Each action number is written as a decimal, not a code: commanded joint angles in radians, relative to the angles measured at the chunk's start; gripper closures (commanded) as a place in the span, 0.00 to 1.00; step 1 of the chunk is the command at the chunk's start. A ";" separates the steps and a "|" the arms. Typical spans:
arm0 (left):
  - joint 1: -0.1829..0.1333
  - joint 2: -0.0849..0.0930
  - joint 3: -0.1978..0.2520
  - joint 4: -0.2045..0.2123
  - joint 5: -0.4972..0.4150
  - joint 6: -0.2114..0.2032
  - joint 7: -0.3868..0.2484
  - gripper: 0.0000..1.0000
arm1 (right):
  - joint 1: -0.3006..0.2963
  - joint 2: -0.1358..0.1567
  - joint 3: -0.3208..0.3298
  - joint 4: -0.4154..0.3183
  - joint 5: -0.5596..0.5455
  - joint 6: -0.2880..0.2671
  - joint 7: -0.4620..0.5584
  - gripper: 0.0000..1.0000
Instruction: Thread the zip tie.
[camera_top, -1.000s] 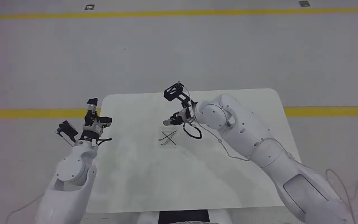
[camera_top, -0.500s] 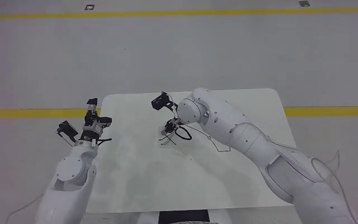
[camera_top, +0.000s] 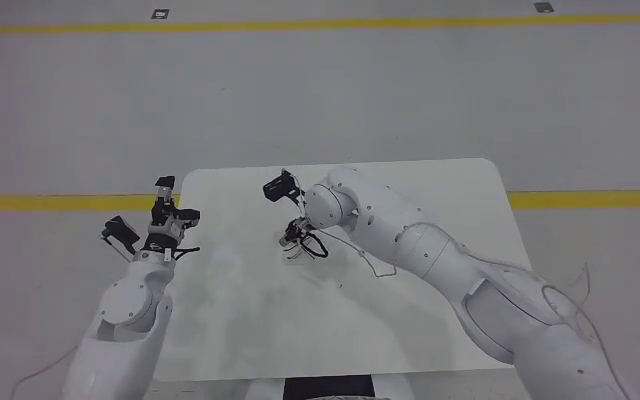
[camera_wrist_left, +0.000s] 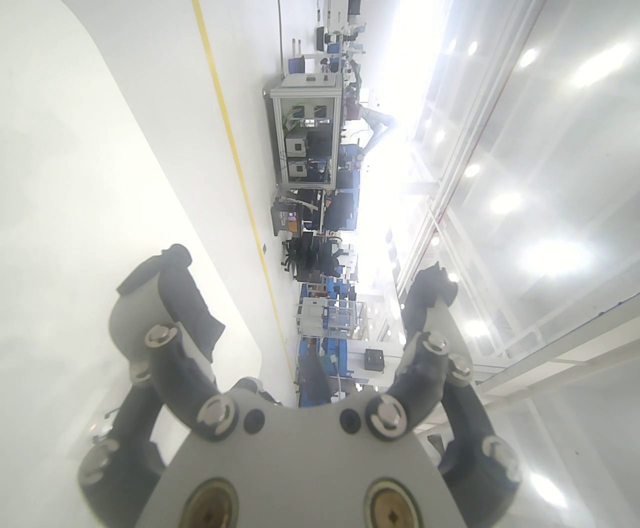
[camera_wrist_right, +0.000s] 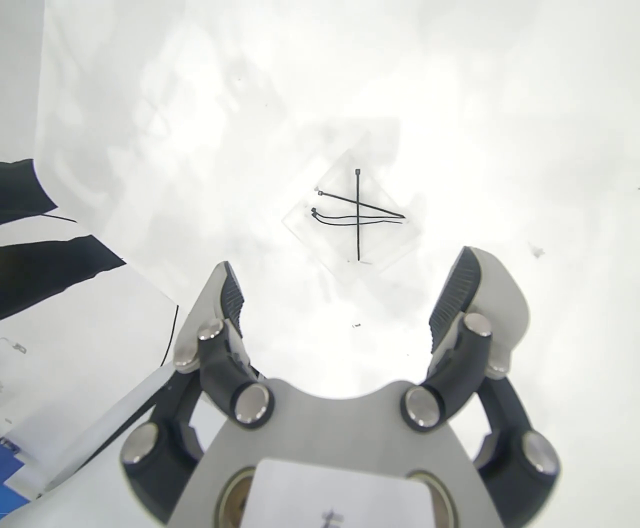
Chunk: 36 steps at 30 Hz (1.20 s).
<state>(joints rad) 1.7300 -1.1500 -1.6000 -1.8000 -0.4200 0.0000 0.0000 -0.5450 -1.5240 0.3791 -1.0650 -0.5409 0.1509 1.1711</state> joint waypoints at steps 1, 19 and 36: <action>0.000 0.000 0.000 0.000 0.000 0.000 0.000 0.00 | 0.003 -0.029 -0.019 0.053 0.017 0.017 -0.005 0.00; 0.000 0.000 0.000 0.000 0.000 0.000 0.000 0.00 | 0.010 -0.117 -0.085 0.187 -0.012 0.028 -0.028 0.00; 0.000 0.000 0.000 0.000 0.000 0.000 0.000 0.00 | 0.031 -0.249 -0.115 0.429 -0.051 0.009 -0.075 0.00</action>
<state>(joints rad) 1.7300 -1.1500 -1.6000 -1.8000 -0.4200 0.0000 0.0000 -0.5138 -1.7729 0.2640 -0.6365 -0.5919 0.1611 1.0955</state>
